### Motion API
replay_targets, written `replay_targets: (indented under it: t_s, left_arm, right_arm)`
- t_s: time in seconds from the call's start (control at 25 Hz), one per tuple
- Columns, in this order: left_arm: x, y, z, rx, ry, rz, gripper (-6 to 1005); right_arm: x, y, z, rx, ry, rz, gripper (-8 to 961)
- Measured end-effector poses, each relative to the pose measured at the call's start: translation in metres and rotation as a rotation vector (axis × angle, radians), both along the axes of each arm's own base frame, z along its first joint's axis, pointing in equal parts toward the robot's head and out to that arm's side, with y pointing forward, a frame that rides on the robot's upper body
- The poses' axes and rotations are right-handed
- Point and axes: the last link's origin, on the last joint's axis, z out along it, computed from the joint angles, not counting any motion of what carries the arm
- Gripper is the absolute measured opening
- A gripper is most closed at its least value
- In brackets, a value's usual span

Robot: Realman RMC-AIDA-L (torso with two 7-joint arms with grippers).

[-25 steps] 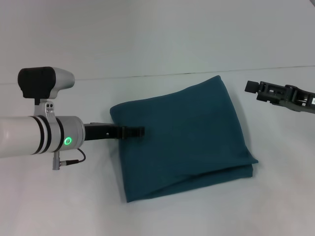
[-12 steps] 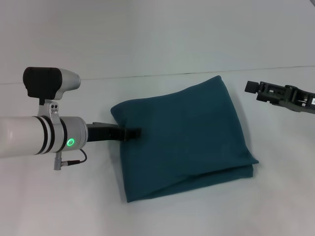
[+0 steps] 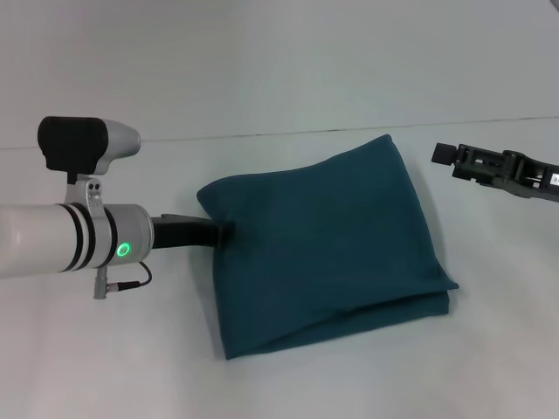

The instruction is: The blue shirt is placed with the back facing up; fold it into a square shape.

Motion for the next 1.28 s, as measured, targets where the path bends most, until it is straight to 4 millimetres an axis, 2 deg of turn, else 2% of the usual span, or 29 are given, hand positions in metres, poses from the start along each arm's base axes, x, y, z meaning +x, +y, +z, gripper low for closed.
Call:
replay_targets:
  t_s: [0.2, 0.6, 1.28]
  left_arm:
    - [-0.001, 0.001, 0.002, 0.004, 0.004, -0.001, 34]
    - [-0.001, 0.01, 0.015, 0.047, 0.03, -0.02, 32]
    - [0.004, 0.02, 0.024, 0.077, 0.067, -0.052, 33]
  right_arm:
    - [0.0, 0.0, -0.001, 0.003, -0.001, -0.005, 928]
    - [0.001, -0.001, -0.005, 0.003, 0.005, -0.011, 927]
    - [0.002, -0.004, -0.008, -0.001, 0.01, -0.017, 929]
